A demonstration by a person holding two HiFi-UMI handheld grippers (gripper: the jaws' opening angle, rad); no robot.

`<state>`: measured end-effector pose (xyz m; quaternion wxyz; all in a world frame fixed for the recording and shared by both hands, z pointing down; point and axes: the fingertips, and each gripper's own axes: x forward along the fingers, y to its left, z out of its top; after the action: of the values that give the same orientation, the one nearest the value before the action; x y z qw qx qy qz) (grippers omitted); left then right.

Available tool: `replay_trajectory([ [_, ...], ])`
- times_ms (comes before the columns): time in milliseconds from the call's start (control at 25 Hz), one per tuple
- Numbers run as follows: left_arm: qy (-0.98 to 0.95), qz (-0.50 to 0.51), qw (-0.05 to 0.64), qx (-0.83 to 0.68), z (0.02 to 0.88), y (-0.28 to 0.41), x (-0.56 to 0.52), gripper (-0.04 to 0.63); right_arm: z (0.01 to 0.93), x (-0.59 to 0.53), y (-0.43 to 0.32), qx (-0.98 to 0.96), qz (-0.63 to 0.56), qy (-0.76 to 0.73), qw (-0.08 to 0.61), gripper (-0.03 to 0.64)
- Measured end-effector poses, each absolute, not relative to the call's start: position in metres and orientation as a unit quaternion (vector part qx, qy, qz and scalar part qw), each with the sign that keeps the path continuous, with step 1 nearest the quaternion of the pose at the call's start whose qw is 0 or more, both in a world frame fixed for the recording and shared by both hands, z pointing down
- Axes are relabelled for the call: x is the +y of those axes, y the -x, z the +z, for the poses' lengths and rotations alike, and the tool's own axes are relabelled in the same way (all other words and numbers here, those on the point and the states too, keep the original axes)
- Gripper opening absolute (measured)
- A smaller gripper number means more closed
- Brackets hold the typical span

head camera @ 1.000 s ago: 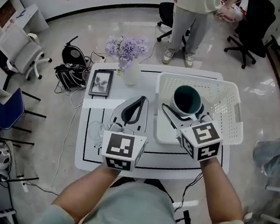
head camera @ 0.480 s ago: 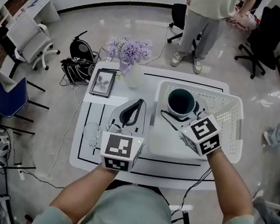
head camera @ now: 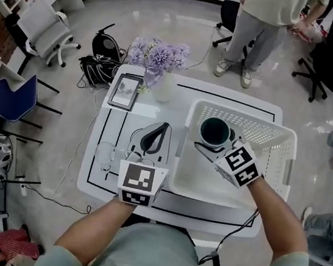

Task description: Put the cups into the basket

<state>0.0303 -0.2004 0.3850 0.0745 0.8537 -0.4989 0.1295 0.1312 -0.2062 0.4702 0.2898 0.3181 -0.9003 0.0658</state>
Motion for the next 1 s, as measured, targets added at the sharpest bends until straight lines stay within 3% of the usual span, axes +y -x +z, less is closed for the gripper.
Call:
replay_trajectory([
  [480,-0.857,0.130,0.080,-0.492,0.402,-0.035,-0.213,0.002,0.527,-0.217,-0.128,-0.901,0.084,-0.279,0.321,0.360],
  [1000,-0.858,0.151,0.071,-0.487,0.423,-0.036,-0.228,0.000,0.563,-0.217,-0.119,-0.907,0.092,-0.269,0.310,0.360],
])
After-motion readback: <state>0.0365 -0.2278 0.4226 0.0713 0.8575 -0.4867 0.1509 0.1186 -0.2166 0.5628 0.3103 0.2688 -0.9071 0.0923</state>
